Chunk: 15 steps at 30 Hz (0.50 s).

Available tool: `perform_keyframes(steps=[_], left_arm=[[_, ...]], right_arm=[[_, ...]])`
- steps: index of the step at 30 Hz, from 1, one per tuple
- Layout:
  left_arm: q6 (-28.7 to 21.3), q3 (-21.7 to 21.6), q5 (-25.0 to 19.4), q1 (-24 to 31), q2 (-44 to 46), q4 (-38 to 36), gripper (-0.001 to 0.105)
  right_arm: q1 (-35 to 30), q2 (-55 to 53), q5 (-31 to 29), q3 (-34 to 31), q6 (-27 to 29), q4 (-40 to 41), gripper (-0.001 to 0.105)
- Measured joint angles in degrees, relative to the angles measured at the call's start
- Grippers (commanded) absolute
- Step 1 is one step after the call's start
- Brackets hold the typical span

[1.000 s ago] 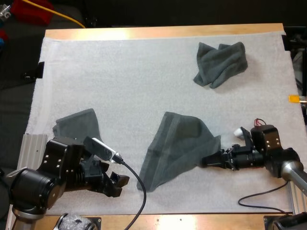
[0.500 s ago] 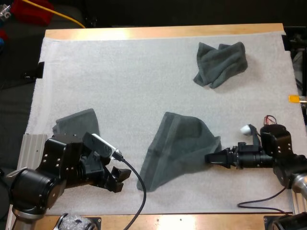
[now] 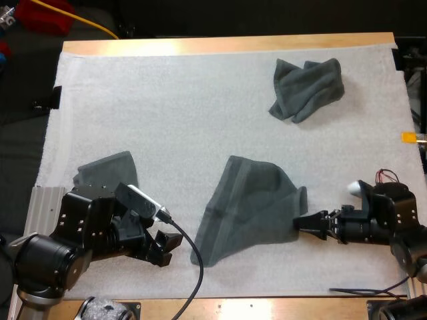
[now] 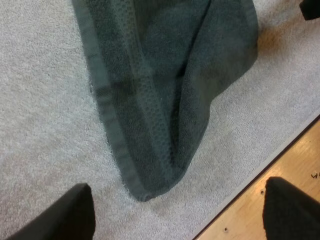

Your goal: Pick towel from pile, fold and stack

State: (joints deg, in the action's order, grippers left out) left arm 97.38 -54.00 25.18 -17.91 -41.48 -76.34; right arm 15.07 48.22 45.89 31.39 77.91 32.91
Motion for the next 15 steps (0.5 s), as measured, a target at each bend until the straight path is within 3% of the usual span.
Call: perform_keyframes(steps=[7, 15], left_arm=[[0.00, 0.00, 0.00, 0.00, 0.00, 0.00, 0.068], [0.00, 0.00, 0.00, 0.00, 0.00, 0.00, 0.068]], right_arm=[[0.00, 0.00, -5.28, -1.36, 2.42, 3.08, 0.070], [0.00, 0.00, -7.53, -6.85, 2.60, 0.02, 0.070]])
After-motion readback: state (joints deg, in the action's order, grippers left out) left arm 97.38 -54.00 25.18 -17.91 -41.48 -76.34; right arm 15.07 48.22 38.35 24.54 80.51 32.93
